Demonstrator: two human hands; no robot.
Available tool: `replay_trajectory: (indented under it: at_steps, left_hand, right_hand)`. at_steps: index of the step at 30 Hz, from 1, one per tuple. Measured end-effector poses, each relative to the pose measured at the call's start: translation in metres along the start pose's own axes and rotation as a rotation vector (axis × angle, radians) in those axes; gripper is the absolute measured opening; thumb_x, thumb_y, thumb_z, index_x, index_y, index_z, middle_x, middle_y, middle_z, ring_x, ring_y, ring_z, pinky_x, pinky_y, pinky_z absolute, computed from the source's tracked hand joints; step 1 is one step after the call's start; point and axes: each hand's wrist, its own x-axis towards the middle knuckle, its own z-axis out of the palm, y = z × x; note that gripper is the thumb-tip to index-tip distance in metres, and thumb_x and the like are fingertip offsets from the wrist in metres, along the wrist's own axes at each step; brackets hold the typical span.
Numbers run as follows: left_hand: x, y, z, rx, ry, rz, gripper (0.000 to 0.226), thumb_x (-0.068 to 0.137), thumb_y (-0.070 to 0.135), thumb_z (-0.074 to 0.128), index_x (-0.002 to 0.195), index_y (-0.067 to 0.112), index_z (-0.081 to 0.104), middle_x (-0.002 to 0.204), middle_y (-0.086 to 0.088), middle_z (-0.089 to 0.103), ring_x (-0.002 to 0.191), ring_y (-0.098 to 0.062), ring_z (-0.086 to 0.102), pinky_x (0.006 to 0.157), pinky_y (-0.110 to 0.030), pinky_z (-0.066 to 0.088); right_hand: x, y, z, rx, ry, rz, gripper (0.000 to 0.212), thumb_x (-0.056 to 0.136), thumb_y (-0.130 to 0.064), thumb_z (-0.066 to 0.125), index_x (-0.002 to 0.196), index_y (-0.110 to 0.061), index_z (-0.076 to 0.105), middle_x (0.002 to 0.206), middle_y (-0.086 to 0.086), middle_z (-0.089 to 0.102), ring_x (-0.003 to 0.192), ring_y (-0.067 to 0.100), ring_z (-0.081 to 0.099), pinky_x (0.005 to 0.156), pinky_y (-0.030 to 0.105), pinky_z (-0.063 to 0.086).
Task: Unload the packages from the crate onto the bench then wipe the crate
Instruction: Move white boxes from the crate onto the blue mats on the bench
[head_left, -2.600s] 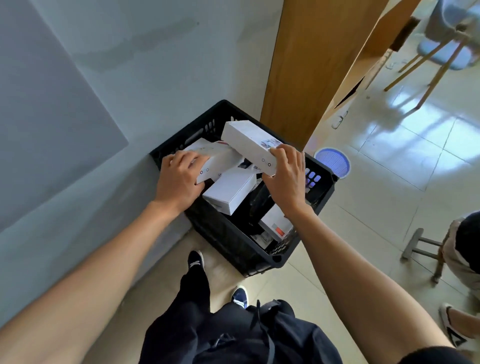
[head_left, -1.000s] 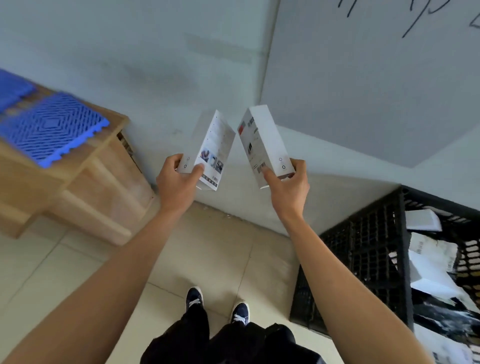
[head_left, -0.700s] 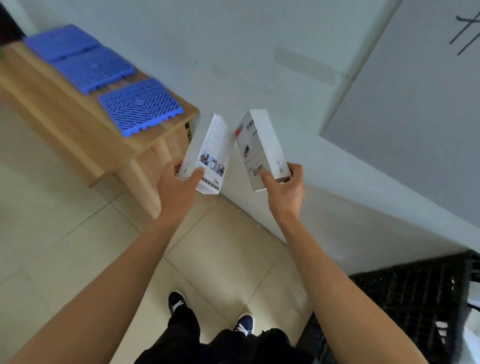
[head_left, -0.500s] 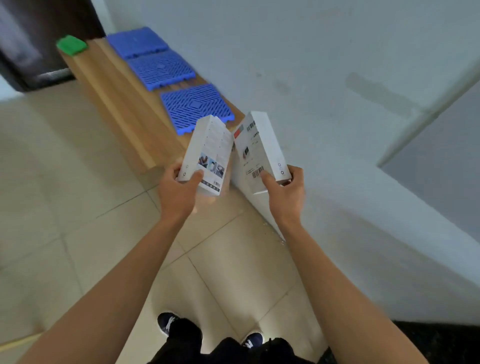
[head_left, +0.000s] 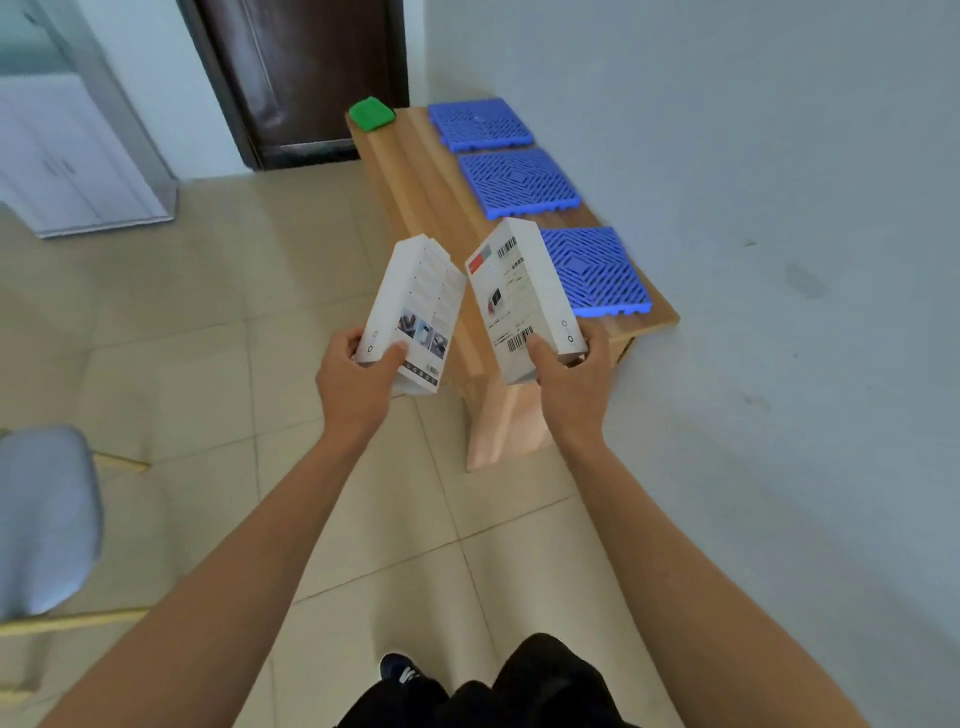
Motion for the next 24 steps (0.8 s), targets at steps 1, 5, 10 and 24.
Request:
replay_trajectory:
  at_steps: [1,5,10,24]
  left_hand:
    - [0.009,-0.001,-0.004,-0.006,0.013,-0.012,0.043,0.078,0.032,0.082,0.116,0.025,0.063,0.11,0.01,0.07,0.098,-0.013,0.071,0.085,-0.047,0.061]
    - [0.046,-0.006,-0.011,0.003,0.056,-0.021,0.042,0.077,0.032,0.083,0.113,0.028,0.061,0.108,0.012,0.069,0.098,-0.013,0.07,0.085,-0.048,0.061]
    - [0.098,-0.008,-0.004,0.048,0.091,0.0,0.044,0.079,0.032,0.081,0.118,0.029,0.061,0.106,0.018,0.066,0.095,-0.01,0.069,0.083,-0.047,0.061]
    - [0.241,0.021,0.042,0.044,0.103,0.013,0.055,0.082,0.03,0.079,0.134,0.037,0.064,0.128,0.004,0.063,0.111,-0.017,0.066,0.091,-0.048,0.059]
  right_hand:
    - [0.003,-0.001,0.012,0.003,-0.008,-0.001,0.042,0.079,-0.034,0.079,0.115,-0.029,0.058,0.092,-0.02,0.069,0.083,0.006,0.067,0.072,0.025,0.057]
    - [0.025,-0.001,0.053,-0.036,-0.066,-0.01,0.051,0.081,-0.034,0.08,0.124,-0.024,0.055,0.108,-0.01,0.069,0.094,0.004,0.065,0.073,0.013,0.051]
    - [0.07,0.004,0.099,-0.077,-0.106,-0.052,0.059,0.082,-0.034,0.08,0.131,-0.021,0.05,0.12,-0.003,0.063,0.11,0.015,0.062,0.091,0.038,0.057]
    - [0.203,-0.009,0.185,-0.028,-0.266,-0.184,0.054,0.089,-0.038,0.072,0.136,-0.045,0.047,0.113,-0.057,0.038,0.098,-0.005,0.064,0.06,0.016,0.058]
